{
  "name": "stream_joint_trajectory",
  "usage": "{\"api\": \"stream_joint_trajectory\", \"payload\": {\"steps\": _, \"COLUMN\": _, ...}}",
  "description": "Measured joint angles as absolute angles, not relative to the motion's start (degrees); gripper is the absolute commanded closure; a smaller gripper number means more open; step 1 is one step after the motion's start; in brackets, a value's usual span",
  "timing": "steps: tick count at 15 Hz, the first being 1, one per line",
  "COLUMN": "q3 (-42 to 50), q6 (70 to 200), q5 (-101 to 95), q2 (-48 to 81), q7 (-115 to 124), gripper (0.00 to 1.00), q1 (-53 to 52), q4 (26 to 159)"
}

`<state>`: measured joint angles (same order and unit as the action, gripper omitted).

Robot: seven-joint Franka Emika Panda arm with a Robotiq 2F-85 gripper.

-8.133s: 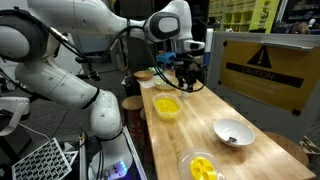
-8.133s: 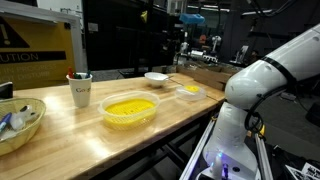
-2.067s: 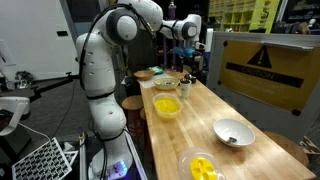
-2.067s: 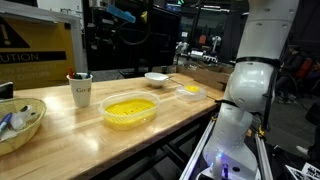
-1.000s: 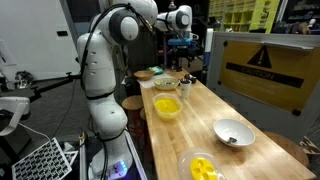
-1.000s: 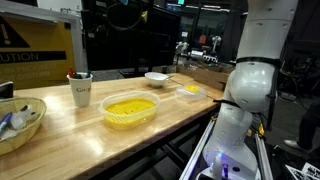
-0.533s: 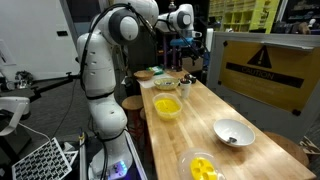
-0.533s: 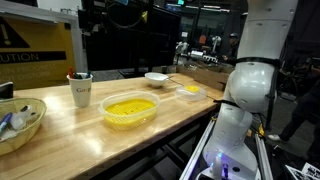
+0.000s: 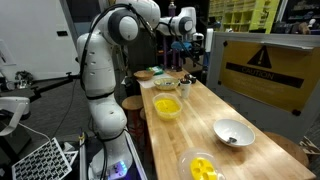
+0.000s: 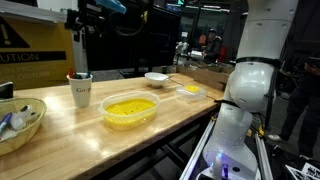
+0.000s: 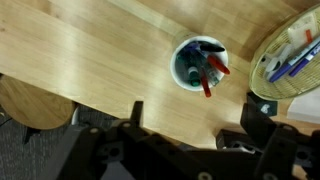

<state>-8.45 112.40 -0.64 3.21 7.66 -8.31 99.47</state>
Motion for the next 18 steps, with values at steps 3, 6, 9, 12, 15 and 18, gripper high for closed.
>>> {"api": "stream_joint_trajectory", "payload": {"steps": 3, "q3": -8.4, "q6": 117.3, "q5": 2.3, "q2": 3.2, "q7": 9.8, "gripper": 0.0, "q1": -8.1, "q4": 102.1}}
{"api": "stream_joint_trajectory", "payload": {"steps": 6, "q3": -8.1, "q6": 121.7, "q5": 3.0, "q2": 3.2, "q7": 12.2, "gripper": 0.0, "q1": -8.1, "q4": 104.7}}
{"api": "stream_joint_trajectory", "payload": {"steps": 9, "q3": -7.5, "q6": 124.2, "q5": 3.0, "q2": 3.2, "q7": 15.0, "gripper": 0.0, "q1": -7.8, "q4": 106.5}}
{"api": "stream_joint_trajectory", "payload": {"steps": 12, "q3": -6.9, "q6": 124.5, "q5": 3.0, "q2": 3.2, "q7": 16.8, "gripper": 0.0, "q1": -7.3, "q4": 107.4}}
{"api": "stream_joint_trajectory", "payload": {"steps": 15, "q3": -6.4, "q6": 124.0, "q5": 2.6, "q2": 3.2, "q7": 17.9, "gripper": 0.0, "q1": -7.1, "q4": 108.2}}
{"api": "stream_joint_trajectory", "payload": {"steps": 18, "q3": -6.4, "q6": 121.3, "q5": 1.0, "q2": 3.2, "q7": 18.0, "gripper": 0.0, "q1": -7.2, "q4": 108.9}}
